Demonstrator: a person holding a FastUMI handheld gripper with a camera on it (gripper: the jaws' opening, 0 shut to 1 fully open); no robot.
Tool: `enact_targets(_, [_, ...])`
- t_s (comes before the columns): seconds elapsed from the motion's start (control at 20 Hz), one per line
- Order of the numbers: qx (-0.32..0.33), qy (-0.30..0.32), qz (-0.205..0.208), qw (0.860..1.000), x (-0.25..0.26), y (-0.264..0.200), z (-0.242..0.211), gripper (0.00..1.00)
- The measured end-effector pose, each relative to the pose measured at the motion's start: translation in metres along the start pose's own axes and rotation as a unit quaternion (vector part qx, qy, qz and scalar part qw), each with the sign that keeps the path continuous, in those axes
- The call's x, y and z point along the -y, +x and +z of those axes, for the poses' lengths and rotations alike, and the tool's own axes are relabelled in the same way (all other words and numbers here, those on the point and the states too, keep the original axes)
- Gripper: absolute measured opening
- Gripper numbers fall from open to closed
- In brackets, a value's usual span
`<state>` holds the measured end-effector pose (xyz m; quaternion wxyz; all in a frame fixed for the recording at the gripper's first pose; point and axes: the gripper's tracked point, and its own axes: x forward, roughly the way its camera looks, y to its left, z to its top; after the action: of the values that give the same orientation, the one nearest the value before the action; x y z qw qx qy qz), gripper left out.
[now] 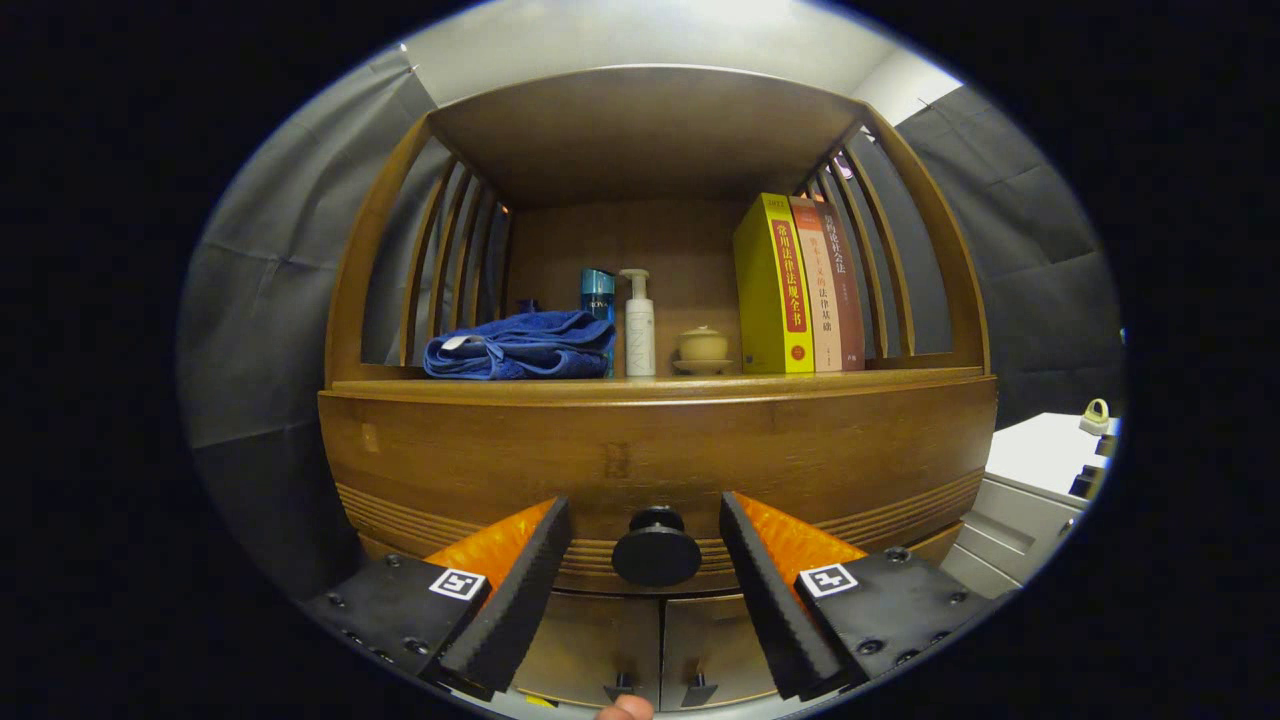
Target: Pull open the drawer, take out the items inside it, and place them on the countertop above the cabinet.
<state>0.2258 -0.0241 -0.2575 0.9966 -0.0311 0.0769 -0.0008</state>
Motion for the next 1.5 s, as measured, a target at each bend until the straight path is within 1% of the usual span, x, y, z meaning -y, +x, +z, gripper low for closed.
enact_targets(0.15, [-0.007, 0.0, -0.015, 1.0, 0.004, 0.004, -0.007, 0.96])
enact_targets(0.25, [-0.003, 0.009, -0.014, 1.0, 0.004, 0.006, -0.008, 0.95])
enact_targets(0.4, [0.0, -0.001, -0.014, 1.0, 0.0, 0.008, -0.007, 0.95])
enact_targets(0.45, [-0.002, -0.003, -0.013, 1.0, -0.004, 0.005, -0.008, 0.93])
enact_targets(0.55, [-0.007, -0.002, -0.016, 1.0, -0.003, 0.004, -0.008, 0.77])
enact_targets(0.6, [-0.005, 0.0, -0.02, 1.0, 0.0, 0.003, -0.009, 0.77])
enact_targets(0.7, [-0.004, 0.01, -0.021, 1.0, 0.007, 0.002, -0.007, 0.64])
enact_targets(0.8, [-0.009, 0.0, -0.018, 1.0, 0.007, 0.002, -0.008, 0.52])
enact_targets(0.9, [-0.016, -0.014, -0.022, 1.0, 0.007, 0.006, -0.008, 0.44])
enact_targets(1.0, [-0.022, -0.003, -0.019, 1.0, 0.006, 0.005, -0.009, 0.37])
enact_targets(1.2, [-0.033, -0.014, -0.017, 0.999, 0.007, -0.007, -0.009, 0.37])
enact_targets(1.3, [-0.042, -0.008, -0.019, 0.999, 0.006, -0.02, -0.01, 0.37])
enact_targets(1.5, [-0.062, -0.017, -0.026, 0.998, 0.006, -0.044, -0.011, 0.37])
